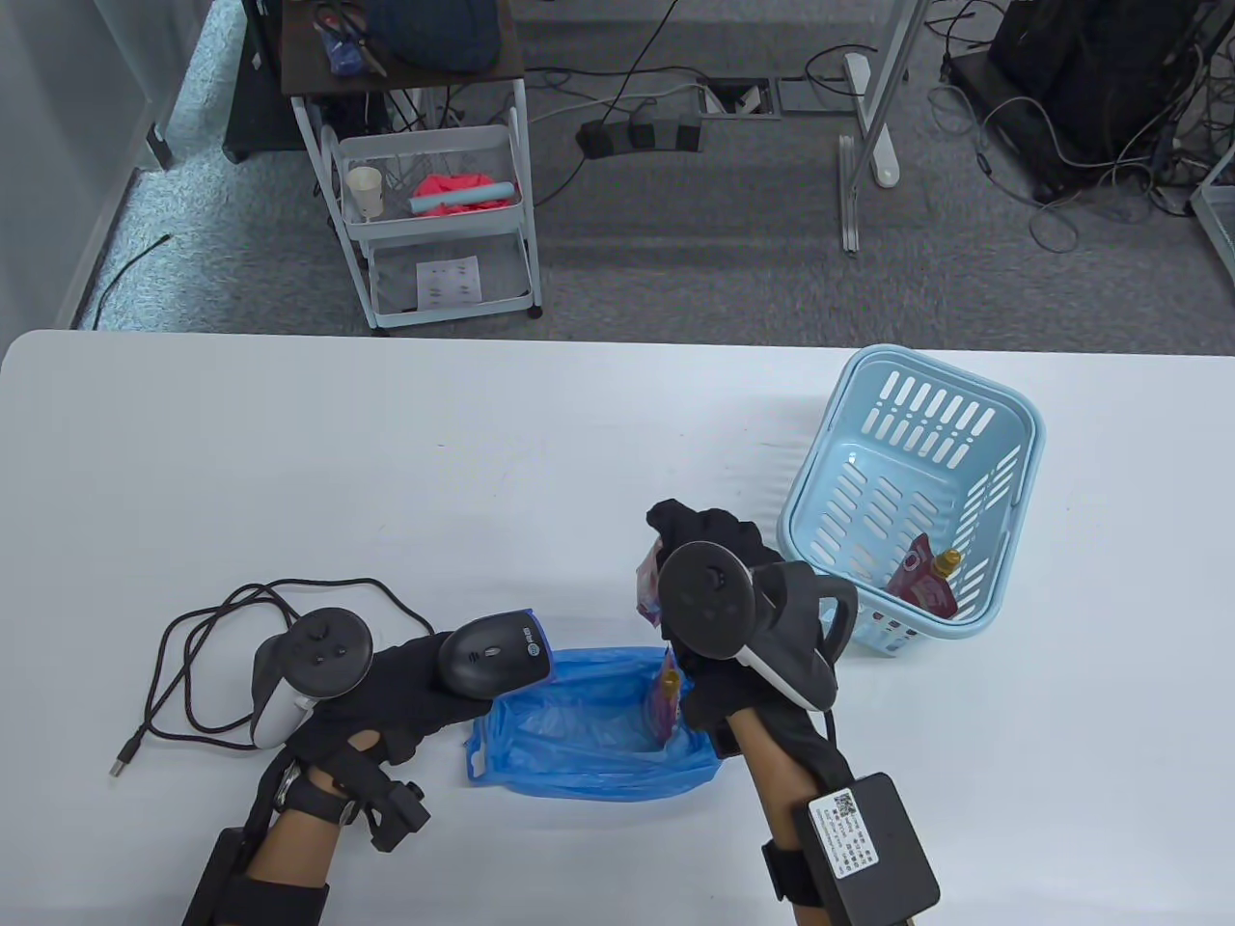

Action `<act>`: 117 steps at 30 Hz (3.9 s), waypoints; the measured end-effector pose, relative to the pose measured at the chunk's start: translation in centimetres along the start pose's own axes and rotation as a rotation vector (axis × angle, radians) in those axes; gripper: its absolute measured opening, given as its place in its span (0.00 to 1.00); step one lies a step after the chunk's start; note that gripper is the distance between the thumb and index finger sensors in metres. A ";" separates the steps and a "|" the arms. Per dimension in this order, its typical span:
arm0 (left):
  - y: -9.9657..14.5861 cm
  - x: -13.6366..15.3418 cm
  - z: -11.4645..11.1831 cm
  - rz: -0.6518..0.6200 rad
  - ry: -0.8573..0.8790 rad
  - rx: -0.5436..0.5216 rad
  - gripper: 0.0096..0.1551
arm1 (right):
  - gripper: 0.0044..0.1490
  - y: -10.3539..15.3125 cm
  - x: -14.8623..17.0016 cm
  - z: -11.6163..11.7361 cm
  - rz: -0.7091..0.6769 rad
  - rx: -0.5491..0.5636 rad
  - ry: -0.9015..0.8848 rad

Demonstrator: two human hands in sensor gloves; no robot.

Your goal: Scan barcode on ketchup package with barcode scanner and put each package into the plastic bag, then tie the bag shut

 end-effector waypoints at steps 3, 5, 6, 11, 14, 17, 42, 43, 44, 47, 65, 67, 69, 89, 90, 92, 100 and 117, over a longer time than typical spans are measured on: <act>0.0 -0.1 0.0 -0.003 0.002 -0.001 0.29 | 0.27 0.3 -0.6 1.4 -0.022 -0.036 -0.003; 0.0 -0.1 -0.1 -0.008 -0.001 0.004 0.30 | 0.28 0.5 -0.9 2.2 -0.033 -0.057 -0.003; -0.1 -0.2 -0.1 -0.010 -0.004 0.004 0.30 | 0.28 0.6 -1.0 2.5 -0.037 -0.067 -0.004; -0.1 -0.9 -0.6 -0.032 -0.033 0.024 0.30 | 0.28 1.1 -1.8 4.0 -0.067 -0.111 0.012; -0.2 -1.3 -1.1 -0.044 -0.059 0.042 0.30 | 0.28 1.5 -2.3 4.6 -0.086 -0.137 0.022; -0.2 -1.6 -1.4 -0.051 -0.074 0.046 0.30 | 0.28 1.7 -2.8 5.2 -0.105 -0.156 0.041; -0.5 -1.9 -2.6 -0.061 -0.130 0.095 0.29 | 0.28 2.1 -3.1 6.1 -0.110 -0.189 0.061; -0.5 -1.9 -2.6 -0.061 -0.131 0.095 0.29 | 0.28 2.2 -3.1 6.1 -0.110 -0.188 0.063; -0.5 -1.9 -2.5 -0.059 -0.130 0.089 0.30 | 0.28 2.2 -3.1 6.1 -0.110 -0.188 0.063; -0.4 -1.7 -2.0 -0.048 -0.120 0.063 0.30 | 0.28 2.4 -3.0 6.1 -0.111 -0.191 0.062; -0.1 0.4 -0.1 0.025 -0.045 -0.015 0.30 | 0.28 4.1 -3.5 8.8 -0.163 -0.299 0.097; -0.1 0.5 0.0 0.027 -0.043 -0.015 0.30 | 0.28 4.1 -3.5 9.4 -0.166 -0.312 0.118; -0.1 0.4 0.0 0.029 -0.044 -0.013 0.30 | 0.28 4.1 -3.7 9.9 -0.171 -0.320 0.145; -0.1 0.2 -0.1 0.029 -0.040 -0.002 0.30 | 0.28 4.0 -4.7 12.0 -0.157 -0.376 0.353; -0.1 0.2 -0.1 0.029 -0.038 -0.001 0.30 | 0.28 4.0 -4.7 12.0 -0.154 -0.382 0.362; -0.1 0.2 -0.1 0.028 -0.035 0.001 0.30 | 0.28 4.0 -4.7 12.0 -0.140 -0.396 0.367; 0.0 0.2 0.2 0.028 -0.029 -0.010 0.30 | 0.29 3.8 -4.3 11.0 -0.111 -0.397 0.315; 0.1 0.2 0.4 0.026 -0.038 -0.011 0.30 | 0.31 2.2 0.1 4.7 -0.011 -0.225 0.137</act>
Point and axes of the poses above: the tracker on the back of each hand, its own x axis roughly to the little-finger side, its own y axis roughly from the fingertips to the wrist, z = x × y, the point moved 5 cm from there along -y, roughly from the wrist to the fingertips, and after that the axes turned 3 degrees about -y, right-handed, at the moved point
